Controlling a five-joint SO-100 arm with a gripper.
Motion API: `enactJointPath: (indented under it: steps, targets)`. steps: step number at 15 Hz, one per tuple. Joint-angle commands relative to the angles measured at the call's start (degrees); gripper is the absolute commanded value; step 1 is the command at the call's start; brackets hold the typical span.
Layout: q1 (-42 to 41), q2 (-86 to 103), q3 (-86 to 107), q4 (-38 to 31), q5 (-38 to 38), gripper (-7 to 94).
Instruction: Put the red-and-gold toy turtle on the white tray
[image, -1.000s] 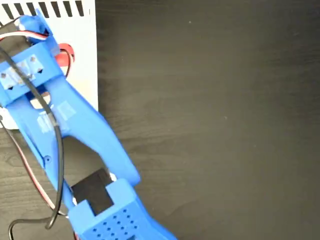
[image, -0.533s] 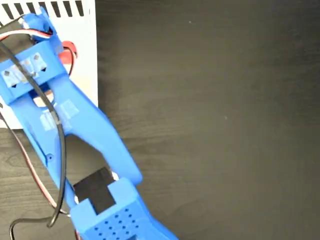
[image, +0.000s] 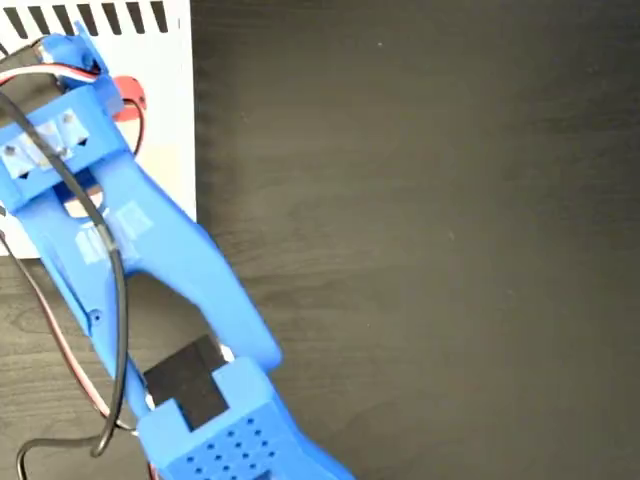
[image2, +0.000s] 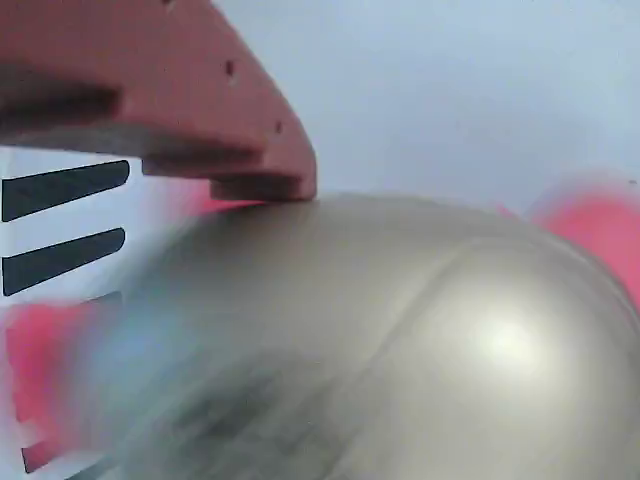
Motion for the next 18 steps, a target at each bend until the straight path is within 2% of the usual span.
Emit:
enactJointPath:
  steps: [1,6,7,9,11,15,18]
  targets:
    - [-0.26,3.43,-0.7,0.88,0.35,54]
    - [-0.18,4.39,-0.35,0.7,0.0,53]
    - [0.09,5.36,-0.35,0.26,-0.09,50]
    - [0.88,8.09,-0.35,-1.05,-0.62,33]
    - [1.32,11.43,-0.26,-2.81,-0.97,1]
    - [1.14,18.98,2.46,-9.23,-2.29,0]
    - [5.01,34.63,20.13,-23.73,-4.48,0]
